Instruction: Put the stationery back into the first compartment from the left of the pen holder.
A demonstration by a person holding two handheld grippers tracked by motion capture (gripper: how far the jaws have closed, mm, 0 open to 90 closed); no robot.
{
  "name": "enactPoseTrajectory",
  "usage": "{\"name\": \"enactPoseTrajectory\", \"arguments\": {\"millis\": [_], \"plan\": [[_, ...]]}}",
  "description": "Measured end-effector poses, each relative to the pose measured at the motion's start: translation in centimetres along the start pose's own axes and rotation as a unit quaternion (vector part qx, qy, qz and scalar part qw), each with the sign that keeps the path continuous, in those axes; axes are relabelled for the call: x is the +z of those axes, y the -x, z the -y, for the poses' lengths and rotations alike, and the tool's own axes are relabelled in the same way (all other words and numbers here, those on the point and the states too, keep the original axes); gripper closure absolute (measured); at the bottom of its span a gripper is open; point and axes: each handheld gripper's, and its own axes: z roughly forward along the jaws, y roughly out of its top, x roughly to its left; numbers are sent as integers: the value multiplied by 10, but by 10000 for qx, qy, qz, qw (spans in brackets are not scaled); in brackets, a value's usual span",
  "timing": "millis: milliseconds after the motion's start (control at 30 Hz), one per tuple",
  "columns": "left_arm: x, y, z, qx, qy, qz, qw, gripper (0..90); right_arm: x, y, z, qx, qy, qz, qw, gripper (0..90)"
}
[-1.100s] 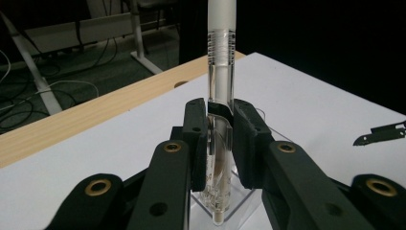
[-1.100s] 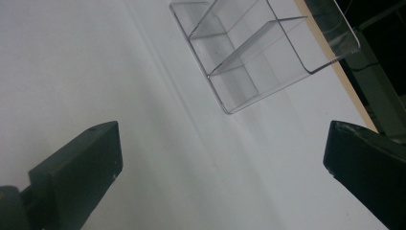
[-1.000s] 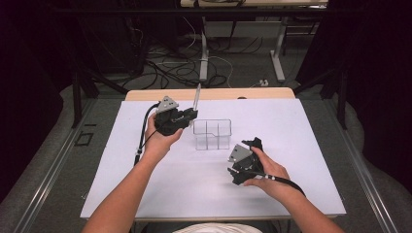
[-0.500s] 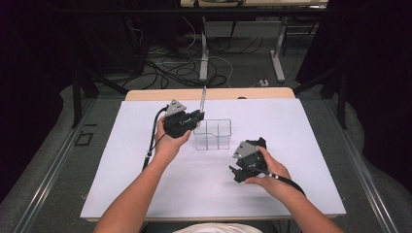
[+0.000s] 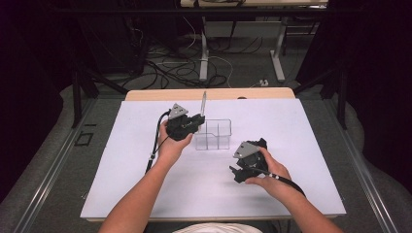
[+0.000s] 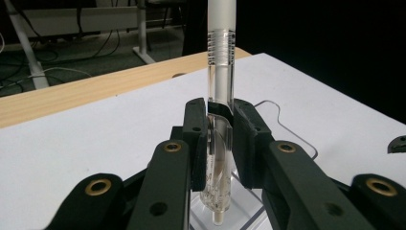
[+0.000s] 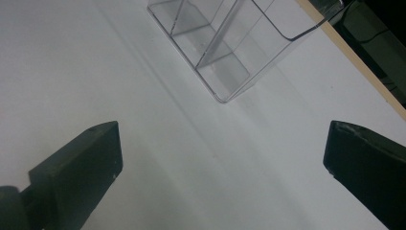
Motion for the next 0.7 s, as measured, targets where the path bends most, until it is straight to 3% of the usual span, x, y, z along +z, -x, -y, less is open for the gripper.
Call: {"name": "enactPoseTrajectory", "arguments": {"millis": [700], "plan": [[6, 2, 9, 109, -357, -59, 9993, 775, 1, -1, 0, -36, 51, -87, 9999, 0]]}}
